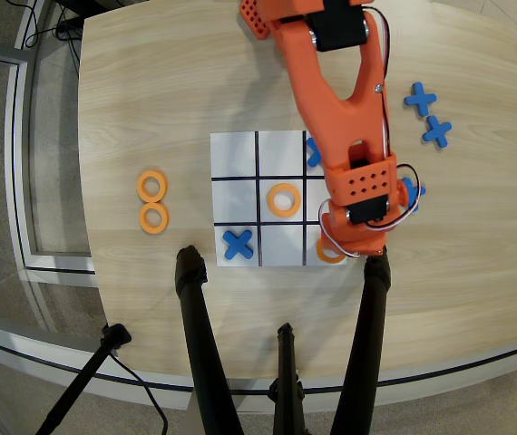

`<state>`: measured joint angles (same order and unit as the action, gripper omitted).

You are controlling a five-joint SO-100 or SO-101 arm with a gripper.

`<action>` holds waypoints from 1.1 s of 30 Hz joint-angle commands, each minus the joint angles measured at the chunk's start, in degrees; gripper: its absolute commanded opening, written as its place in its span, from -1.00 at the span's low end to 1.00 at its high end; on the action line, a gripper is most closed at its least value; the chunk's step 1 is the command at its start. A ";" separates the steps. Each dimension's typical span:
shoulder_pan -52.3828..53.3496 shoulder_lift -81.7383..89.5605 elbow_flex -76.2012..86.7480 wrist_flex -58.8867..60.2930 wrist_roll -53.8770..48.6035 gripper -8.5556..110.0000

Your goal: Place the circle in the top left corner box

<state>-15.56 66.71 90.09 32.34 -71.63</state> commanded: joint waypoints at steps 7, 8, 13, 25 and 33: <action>0.88 0.09 -2.64 1.49 0.09 -0.86; 0.88 0.09 -2.46 1.58 0.09 -0.86; 0.70 -0.62 -2.46 1.58 0.00 -0.86; 0.88 -1.05 -2.20 2.55 -0.26 -0.86; 1.05 -1.05 -2.55 2.81 -0.26 -0.75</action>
<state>-15.03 65.30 89.30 35.24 -71.81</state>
